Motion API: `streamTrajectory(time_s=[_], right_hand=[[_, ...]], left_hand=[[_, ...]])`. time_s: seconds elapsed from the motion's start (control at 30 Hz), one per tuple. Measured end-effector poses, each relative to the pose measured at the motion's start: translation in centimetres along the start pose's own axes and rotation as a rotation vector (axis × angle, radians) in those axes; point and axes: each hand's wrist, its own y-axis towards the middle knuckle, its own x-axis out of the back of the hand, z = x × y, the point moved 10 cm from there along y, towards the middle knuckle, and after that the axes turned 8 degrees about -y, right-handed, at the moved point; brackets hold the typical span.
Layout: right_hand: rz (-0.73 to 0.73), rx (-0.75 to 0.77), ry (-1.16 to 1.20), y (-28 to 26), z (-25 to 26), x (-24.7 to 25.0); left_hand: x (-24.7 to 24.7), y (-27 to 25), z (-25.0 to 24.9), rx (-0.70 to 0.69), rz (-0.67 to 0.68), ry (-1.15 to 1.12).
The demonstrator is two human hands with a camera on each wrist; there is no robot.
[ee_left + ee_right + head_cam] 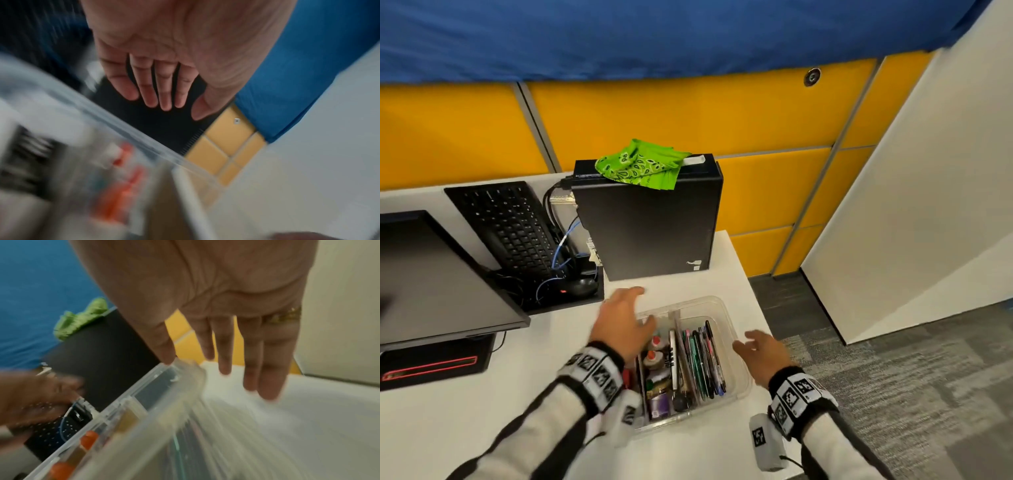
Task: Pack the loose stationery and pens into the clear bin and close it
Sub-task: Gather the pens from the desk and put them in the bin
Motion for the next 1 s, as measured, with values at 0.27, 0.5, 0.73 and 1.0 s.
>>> streamTrajectory(time_s=[0.27,0.5,0.73,1.0], right_hand=[[0.087,0.137,-0.055,-0.7,3.1,-2.3],[0.089,0.345,-0.028,-4.9,10.7,-6.6],[0.218,0.522,0.081,-10.0,19.0,-16.1],[0.386,0.401,0.026,-11.4,19.3,-29.0]], left_hand=[[-0.4,-7.6,14.6,0.624,0.229,-0.306],[9.1,-10.8,17.8,0.533,-0.011,-0.396],[21.0,-14.9,24.3,0.516,-0.175,-0.226],[23.8,-18.0,34.6,0.631,-0.142,0.017]])
